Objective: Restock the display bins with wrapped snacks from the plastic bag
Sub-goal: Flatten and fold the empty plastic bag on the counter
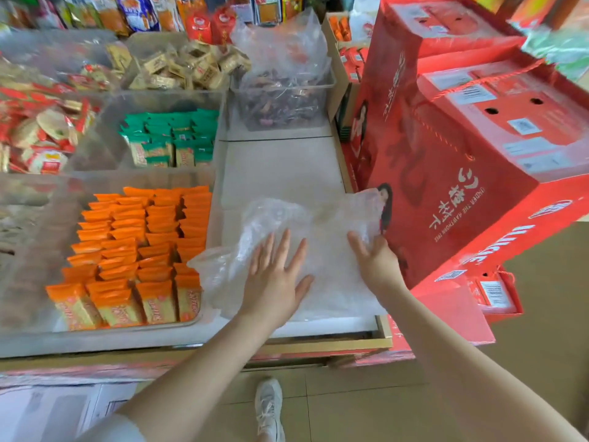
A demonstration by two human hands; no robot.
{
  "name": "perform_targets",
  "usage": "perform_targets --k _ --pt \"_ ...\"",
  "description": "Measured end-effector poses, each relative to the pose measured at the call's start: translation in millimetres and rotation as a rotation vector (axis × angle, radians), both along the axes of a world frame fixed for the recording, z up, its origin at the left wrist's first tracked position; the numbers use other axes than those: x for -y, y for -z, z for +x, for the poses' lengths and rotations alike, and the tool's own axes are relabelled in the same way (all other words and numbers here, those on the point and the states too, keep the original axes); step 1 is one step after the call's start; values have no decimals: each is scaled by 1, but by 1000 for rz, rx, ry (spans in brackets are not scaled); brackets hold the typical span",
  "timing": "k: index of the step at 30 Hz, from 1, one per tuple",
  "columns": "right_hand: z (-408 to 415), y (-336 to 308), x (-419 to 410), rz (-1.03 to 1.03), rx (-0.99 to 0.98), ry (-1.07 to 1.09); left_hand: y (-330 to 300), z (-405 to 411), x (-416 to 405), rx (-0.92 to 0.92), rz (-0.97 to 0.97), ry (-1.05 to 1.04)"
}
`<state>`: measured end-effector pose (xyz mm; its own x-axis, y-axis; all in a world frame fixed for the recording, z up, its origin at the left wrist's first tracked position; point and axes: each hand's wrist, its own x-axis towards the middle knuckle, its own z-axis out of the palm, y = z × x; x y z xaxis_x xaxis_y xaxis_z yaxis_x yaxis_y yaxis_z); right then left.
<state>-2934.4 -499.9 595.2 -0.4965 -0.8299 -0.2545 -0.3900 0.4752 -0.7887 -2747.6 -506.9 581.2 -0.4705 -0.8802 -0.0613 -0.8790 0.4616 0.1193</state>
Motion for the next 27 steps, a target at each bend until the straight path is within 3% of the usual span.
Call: perform_targets --k 2,7,12,14,17,19,21,23,27 --pt "-4 14 12 40 -55 -11 18 -1 16 25 116 -40" --pt "-9 62 14 269 -286 -5 67 2 30 110 161 46" --pt "-11 83 22 392 -214 90 98 7 46 108 18 12" --pt "-5 74 28 339 -408 55 104 6 57 98 31 18" --pt "9 68 26 15 -918 -217 106 -6 72 123 67 71" --pt "20 73 27 -133 -1081 -521 118 -13 75 102 102 127" --pt "26 83 36 -43 -1122 -776 127 -18 75 30 100 145" --pt "18 95 52 161 -1130 -897 133 -19 73 -11 99 152" --pt "-14 116 62 386 -985 -857 138 -21 81 -90 113 122"
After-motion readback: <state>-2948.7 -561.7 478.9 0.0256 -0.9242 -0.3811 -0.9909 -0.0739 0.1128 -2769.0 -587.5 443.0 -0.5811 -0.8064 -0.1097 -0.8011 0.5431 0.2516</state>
